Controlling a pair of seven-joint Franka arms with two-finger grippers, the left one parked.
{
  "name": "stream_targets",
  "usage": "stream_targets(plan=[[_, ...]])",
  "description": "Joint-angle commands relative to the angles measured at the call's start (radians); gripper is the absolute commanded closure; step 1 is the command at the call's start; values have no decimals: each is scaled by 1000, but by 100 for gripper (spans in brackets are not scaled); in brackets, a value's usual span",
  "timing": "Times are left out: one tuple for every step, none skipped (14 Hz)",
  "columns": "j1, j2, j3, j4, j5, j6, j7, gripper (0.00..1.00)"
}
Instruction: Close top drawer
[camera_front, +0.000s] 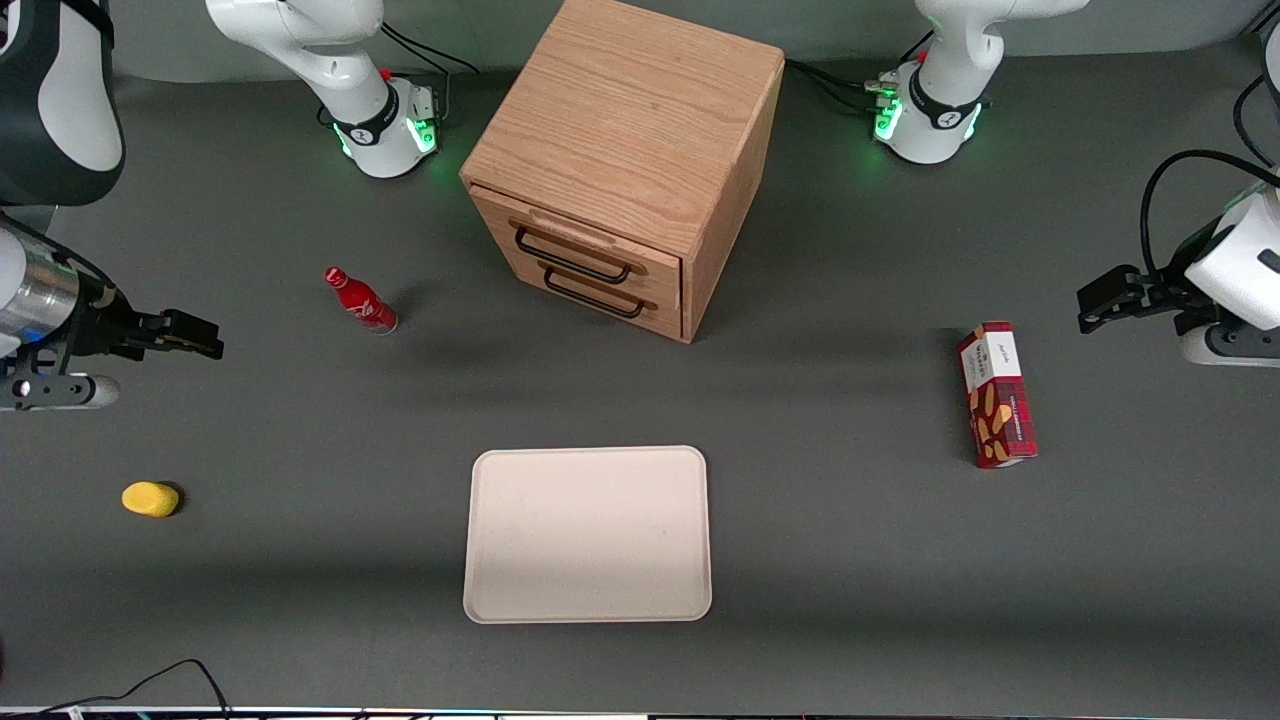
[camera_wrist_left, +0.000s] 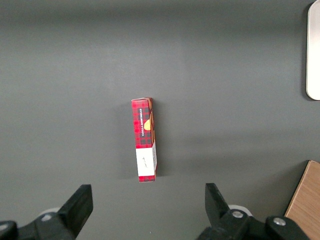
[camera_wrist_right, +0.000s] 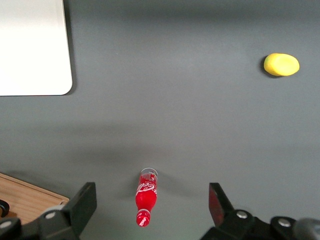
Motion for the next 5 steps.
stream_targets(plan=[[-12, -62, 3, -58, 18, 25, 22, 0], [-13, -62, 3, -56, 18, 25, 23, 0], [-18, -62, 3, -53, 18, 25, 23, 0], [-19, -62, 3, -47, 18, 25, 23, 0], [-18, -61, 2, -41, 17, 24, 23, 0]])
